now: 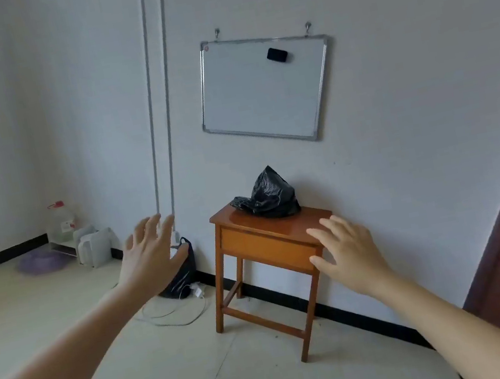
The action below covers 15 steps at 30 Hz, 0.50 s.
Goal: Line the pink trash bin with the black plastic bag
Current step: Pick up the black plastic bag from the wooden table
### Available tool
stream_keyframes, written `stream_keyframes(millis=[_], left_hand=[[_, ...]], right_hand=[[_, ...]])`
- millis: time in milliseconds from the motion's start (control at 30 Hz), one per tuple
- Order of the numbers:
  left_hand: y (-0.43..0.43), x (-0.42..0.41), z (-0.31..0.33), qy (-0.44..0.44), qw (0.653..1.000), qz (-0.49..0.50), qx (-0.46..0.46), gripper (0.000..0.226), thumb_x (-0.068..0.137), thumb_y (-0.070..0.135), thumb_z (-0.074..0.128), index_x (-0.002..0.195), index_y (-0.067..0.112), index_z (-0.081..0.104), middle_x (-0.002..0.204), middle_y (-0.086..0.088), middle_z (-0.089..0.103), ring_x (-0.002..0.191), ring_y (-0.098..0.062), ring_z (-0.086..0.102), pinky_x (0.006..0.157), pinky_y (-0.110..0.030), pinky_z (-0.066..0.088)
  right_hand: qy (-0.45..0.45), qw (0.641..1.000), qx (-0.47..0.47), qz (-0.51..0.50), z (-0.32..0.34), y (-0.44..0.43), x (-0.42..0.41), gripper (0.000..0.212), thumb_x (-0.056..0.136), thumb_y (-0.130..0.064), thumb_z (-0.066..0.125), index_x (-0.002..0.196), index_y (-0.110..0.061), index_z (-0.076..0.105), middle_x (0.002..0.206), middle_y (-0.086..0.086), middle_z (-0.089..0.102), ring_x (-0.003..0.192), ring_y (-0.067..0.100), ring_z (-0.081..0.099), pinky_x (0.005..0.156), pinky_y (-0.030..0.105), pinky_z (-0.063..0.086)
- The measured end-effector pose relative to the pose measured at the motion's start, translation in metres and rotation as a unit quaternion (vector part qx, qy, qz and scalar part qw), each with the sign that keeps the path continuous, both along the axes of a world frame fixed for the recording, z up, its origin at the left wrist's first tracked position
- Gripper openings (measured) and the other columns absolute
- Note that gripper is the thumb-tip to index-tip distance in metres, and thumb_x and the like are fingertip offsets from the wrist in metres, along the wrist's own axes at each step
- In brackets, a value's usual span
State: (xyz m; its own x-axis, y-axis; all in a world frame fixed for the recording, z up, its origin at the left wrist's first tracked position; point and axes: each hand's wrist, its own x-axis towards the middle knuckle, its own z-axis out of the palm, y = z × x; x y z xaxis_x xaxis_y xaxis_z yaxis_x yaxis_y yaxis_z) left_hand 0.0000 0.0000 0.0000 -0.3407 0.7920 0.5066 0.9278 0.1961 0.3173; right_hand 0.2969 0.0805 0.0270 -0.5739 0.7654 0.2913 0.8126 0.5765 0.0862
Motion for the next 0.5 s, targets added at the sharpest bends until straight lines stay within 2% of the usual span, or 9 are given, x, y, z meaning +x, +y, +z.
stream_keyframes(millis=[100, 267, 500], left_hand=[[0.064, 0.007, -0.016, -0.033, 0.999, -0.008, -0.013, 0.057, 0.091, 0.036, 0.045, 0.14, 0.013, 0.025, 0.15, -0.013, 0.026, 0.14, -0.03, 0.015, 0.113, -0.051, 0.019], [0.153, 0.033, -0.054, -0.019, 0.993, -0.045, -0.106, 0.059, 0.092, 0.04, 0.041, 0.141, 0.016, 0.018, 0.152, -0.01, 0.021, 0.141, -0.028, 0.01, 0.116, -0.048, 0.016], [0.278, 0.051, -0.06, -0.005, 0.994, -0.042, -0.102, 0.059, 0.092, 0.044, 0.04, 0.14, 0.016, 0.021, 0.15, -0.009, 0.024, 0.139, -0.028, 0.015, 0.113, -0.047, 0.02]], right_hand=[[0.043, 0.998, -0.022, -0.026, -0.015, 0.05, 0.006, 0.055, 0.09, -0.047, 0.031, 0.14, -0.024, 0.027, 0.153, 0.004, 0.024, 0.142, 0.021, 0.013, 0.114, 0.04, 0.017], [-0.008, 0.992, -0.109, -0.062, -0.061, 0.119, 0.022, 0.052, 0.095, -0.042, 0.036, 0.142, -0.027, 0.02, 0.156, 0.002, 0.013, 0.144, 0.02, 0.005, 0.116, 0.041, 0.012], [0.045, 0.994, -0.092, -0.043, -0.067, 0.255, 0.036, 0.052, 0.095, -0.038, 0.04, 0.142, -0.026, 0.02, 0.155, 0.003, 0.015, 0.144, 0.021, 0.007, 0.116, 0.041, 0.014]])
